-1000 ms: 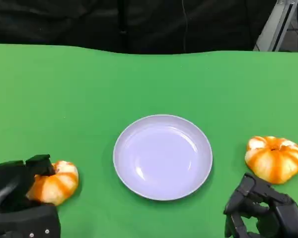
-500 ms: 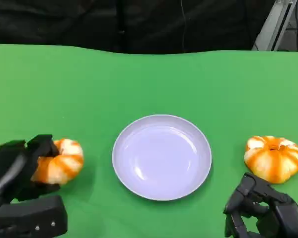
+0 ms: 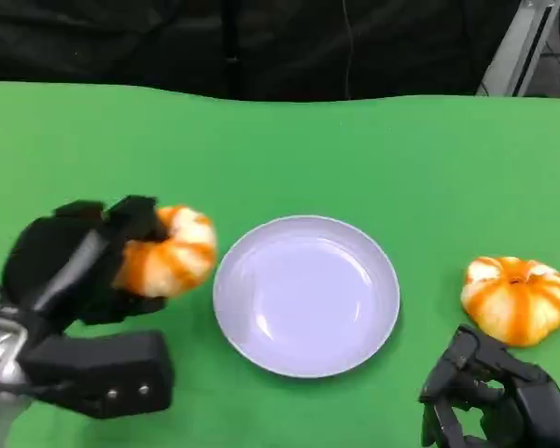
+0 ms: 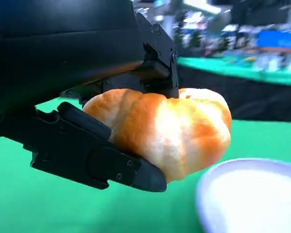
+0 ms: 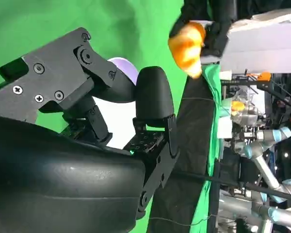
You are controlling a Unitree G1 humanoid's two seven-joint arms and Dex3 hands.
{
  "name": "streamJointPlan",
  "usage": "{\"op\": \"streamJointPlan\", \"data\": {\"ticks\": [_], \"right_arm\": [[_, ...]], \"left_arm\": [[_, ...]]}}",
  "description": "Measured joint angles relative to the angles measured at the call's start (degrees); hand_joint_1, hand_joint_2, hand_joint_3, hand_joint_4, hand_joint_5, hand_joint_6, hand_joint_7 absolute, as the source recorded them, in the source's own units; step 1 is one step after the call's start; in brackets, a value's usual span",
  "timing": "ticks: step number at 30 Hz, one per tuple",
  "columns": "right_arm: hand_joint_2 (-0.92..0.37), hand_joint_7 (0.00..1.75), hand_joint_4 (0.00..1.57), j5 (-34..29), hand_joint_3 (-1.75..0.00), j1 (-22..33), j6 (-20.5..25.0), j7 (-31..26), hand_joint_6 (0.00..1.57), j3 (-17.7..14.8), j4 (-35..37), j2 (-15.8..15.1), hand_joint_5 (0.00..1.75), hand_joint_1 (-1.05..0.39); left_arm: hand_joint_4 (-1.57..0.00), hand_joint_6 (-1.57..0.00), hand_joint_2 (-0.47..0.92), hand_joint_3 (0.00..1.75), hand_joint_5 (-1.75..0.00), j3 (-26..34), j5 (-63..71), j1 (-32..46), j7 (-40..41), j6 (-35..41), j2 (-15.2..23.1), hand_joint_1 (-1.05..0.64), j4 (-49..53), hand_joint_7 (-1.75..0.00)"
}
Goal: Grasp the bread from the table and place it into the plate.
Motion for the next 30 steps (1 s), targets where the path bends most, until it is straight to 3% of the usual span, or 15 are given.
{"op": "streamJointPlan", "data": {"ticks": [7,14,30], "right_arm": [[-0.62,1.54,0.8,-0.24,-1.1,0.27,-0.05,-0.57,0.75,-0.02,-0.02,0.12,1.75,-0.16],[-0.6,1.55,0.8,-1.28,-1.12,0.29,-0.22,-1.09,0.74,0.87,-0.14,0.87,1.75,-0.16],[-0.6,1.55,0.81,-2.22,-1.12,0.66,-0.37,-2.0,0.75,1.01,-0.51,1.2,1.75,-0.16]], "left_arm": [[-0.66,-0.55,0.92,0.28,-1.75,-3.15,0.88,-5.43,-0.97,-0.66,-4.3,-0.11,2.86,-1.75],[-0.66,-0.55,0.91,0.26,-1.75,-7.92,2.13,-12.52,-2.01,0.32,-11.67,-0.09,11.7,-1.75],[-0.65,-0.49,0.92,0.25,-1.75,-13.26,3.44,-16.49,-1.7,0.01,-18.05,-0.1,24.65,-1.75]]}}
